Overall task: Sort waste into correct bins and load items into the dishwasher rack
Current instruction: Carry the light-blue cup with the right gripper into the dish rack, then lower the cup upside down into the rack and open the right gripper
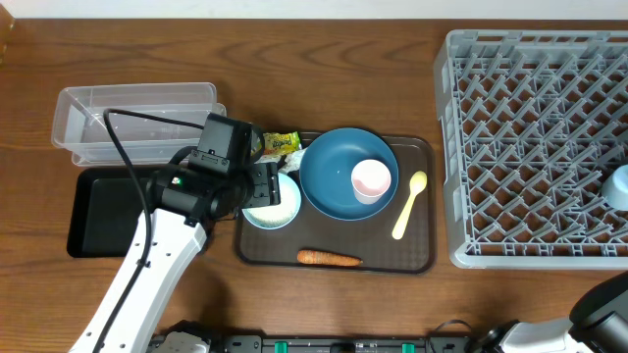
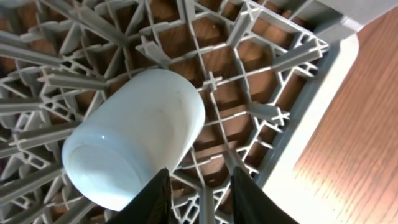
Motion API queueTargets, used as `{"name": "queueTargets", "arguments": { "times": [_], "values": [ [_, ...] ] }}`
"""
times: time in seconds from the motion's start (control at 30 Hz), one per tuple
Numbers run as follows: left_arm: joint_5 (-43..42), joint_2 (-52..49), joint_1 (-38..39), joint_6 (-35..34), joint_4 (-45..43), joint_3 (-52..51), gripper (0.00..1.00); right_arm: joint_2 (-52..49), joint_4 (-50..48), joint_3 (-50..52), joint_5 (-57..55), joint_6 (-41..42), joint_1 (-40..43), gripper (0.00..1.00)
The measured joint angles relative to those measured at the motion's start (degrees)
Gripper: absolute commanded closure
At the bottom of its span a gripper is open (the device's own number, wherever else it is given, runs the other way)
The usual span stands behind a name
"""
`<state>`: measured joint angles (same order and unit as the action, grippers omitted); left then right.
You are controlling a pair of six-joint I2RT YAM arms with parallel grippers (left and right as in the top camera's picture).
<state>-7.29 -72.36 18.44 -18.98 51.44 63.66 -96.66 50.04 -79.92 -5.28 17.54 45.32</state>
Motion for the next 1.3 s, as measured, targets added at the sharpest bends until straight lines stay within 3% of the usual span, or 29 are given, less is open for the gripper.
{"name": "queueTargets", "arguments": {
  "times": [0.37, 0.4, 0.53, 0.57, 0.93, 1.3],
  "values": [
    [0.0, 0.0, 0.0, 0.4, 0.0, 0.0, 0.22, 2.3, -0.4, 0.0, 10.3, -0.3, 0.2, 0.65],
    [0.0, 0.0, 0.0, 0.4, 0.0, 0.0, 0.22, 3.7, -0.6, 0.0, 11.3, -0.8, 0.2, 0.66],
    [0.0, 0.0, 0.0, 0.4, -0.2, 0.0, 0.22, 8.4, -1.8, 0.0, 14.8, -3.6, -0.4, 0.91],
    [0.0, 0.0, 0.0, 0.4, -0.2, 0.0, 0.22, 9.2, -1.7, -0.1, 15.5, -4.1, -0.7, 0.94],
    [0.0, 0.0, 0.0, 0.8, -0.2, 0.0, 0.22, 4.9, 0.5, -0.4, 18.4, -6.7, -6.6, 0.93],
    [0.0, 0.0, 0.0, 0.8, -0.2, 0.0, 0.22, -2.8, 2.1, -0.4, 15.3, -7.6, -8.3, 0.99]
  ]
}}
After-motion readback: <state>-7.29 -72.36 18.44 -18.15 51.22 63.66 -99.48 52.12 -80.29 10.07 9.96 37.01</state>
